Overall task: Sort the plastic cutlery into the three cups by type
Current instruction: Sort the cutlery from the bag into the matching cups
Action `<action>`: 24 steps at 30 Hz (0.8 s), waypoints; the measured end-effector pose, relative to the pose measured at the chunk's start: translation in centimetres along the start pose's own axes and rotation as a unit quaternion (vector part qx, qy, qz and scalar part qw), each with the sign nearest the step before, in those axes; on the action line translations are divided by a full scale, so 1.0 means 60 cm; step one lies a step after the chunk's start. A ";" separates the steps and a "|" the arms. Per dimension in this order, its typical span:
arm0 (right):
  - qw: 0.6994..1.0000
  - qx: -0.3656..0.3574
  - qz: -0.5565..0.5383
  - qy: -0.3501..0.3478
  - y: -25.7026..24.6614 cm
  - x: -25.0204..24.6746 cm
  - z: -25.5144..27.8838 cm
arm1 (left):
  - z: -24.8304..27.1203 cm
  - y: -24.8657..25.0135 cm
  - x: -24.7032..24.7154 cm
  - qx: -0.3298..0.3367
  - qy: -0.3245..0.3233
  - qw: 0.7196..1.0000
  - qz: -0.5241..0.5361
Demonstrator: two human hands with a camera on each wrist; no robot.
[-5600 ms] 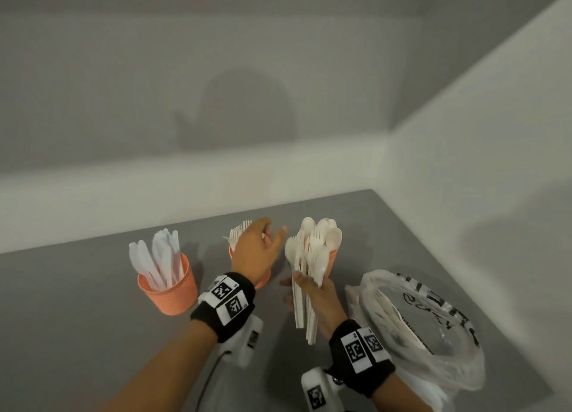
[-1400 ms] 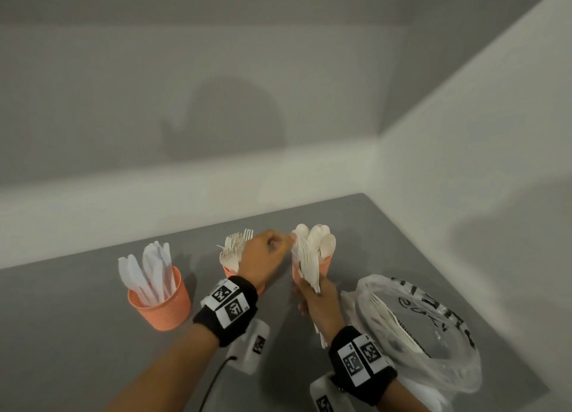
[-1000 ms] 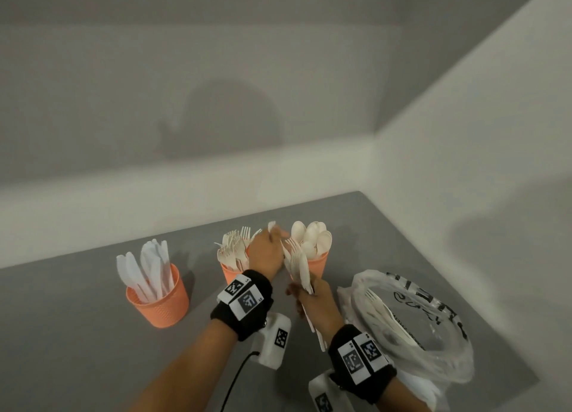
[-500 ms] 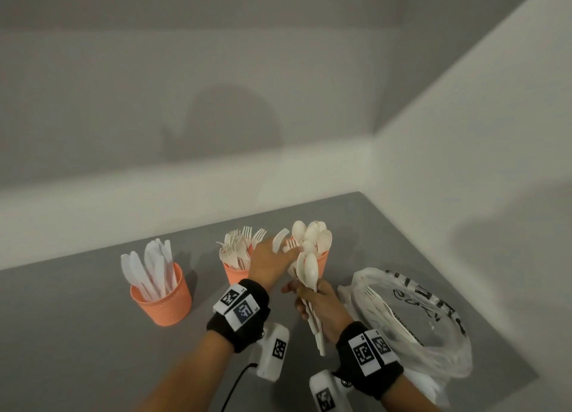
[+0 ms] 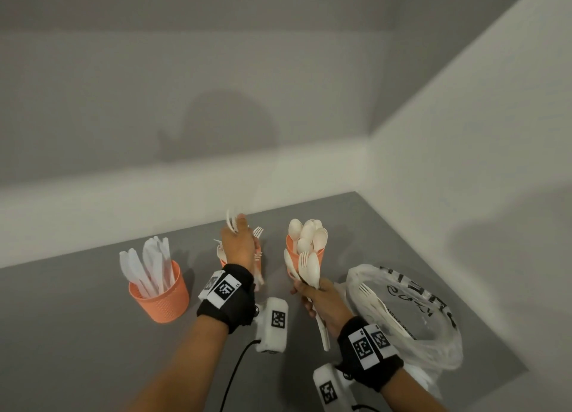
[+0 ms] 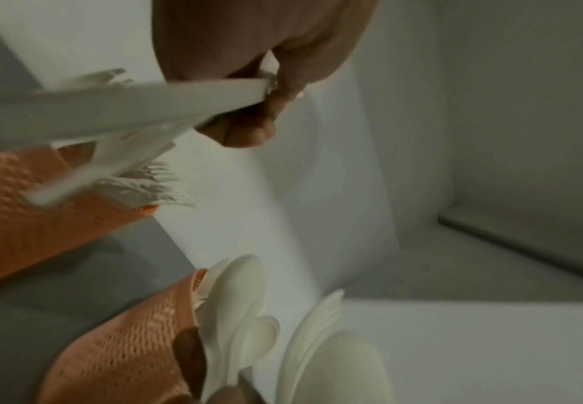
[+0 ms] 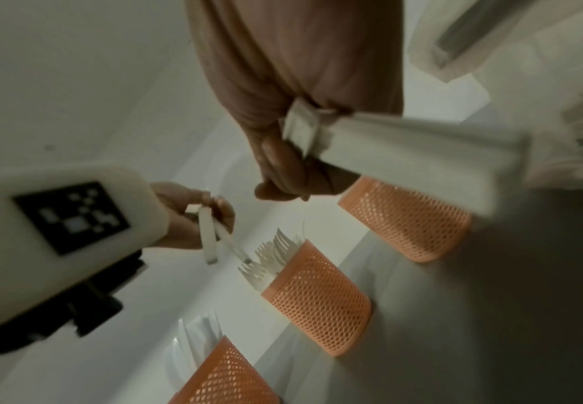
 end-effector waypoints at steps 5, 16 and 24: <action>1.000 -0.010 -0.007 0.005 -0.004 -0.006 -0.008 | 0.055 -0.016 0.030 -0.046 -0.153 0.986 -0.050; 0.998 -0.008 0.050 -0.049 -0.013 0.029 0.008 | 0.096 -0.052 0.066 0.040 -0.187 0.968 -0.165; 0.993 0.046 0.082 -0.078 0.009 0.036 0.014 | 0.014 0.033 0.030 0.007 -0.118 0.991 -0.056</action>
Point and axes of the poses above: each hand's wrist, its own z-axis away from the middle knuckle, its own x-axis out of the palm, y = z × x, the point moved 10 cm from there along -z, towards the middle knuckle
